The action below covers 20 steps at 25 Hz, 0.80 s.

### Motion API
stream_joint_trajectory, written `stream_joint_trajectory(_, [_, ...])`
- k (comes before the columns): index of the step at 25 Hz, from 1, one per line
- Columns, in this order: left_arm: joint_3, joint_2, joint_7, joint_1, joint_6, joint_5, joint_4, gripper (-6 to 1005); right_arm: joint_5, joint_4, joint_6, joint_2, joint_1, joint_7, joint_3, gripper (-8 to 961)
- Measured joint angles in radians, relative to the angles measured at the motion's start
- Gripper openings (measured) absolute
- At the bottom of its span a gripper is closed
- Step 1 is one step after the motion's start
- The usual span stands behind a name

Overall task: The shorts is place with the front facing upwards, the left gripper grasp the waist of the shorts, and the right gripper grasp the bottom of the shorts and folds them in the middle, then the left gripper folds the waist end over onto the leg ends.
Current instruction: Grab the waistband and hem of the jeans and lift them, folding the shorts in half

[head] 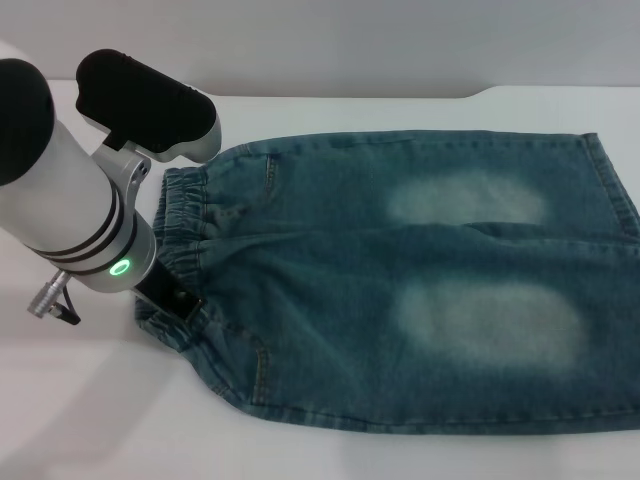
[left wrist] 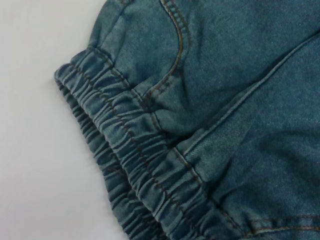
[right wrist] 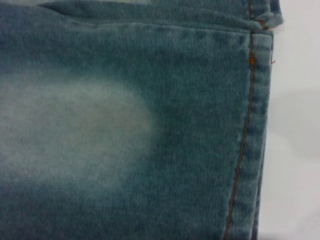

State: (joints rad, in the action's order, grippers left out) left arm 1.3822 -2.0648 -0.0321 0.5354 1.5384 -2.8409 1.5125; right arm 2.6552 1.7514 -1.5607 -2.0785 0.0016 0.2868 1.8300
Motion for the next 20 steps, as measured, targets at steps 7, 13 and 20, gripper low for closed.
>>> stream_joint_trajectory(7, [-0.001,0.000,0.000,0.000,0.002,0.000,0.003,37,0.000,-0.002,0.004,0.000,0.000,0.000,0.000,626])
stream_joint_trajectory(13, [-0.002,0.000,0.000,0.000,0.002,0.000,0.003,37,0.000,-0.003,0.005,0.000,0.000,0.000,-0.009,622])
stream_joint_trajectory(20, [-0.002,0.000,-0.003,0.000,0.002,0.001,0.004,37,0.004,-0.073,0.019,0.003,0.017,0.009,-0.006,617])
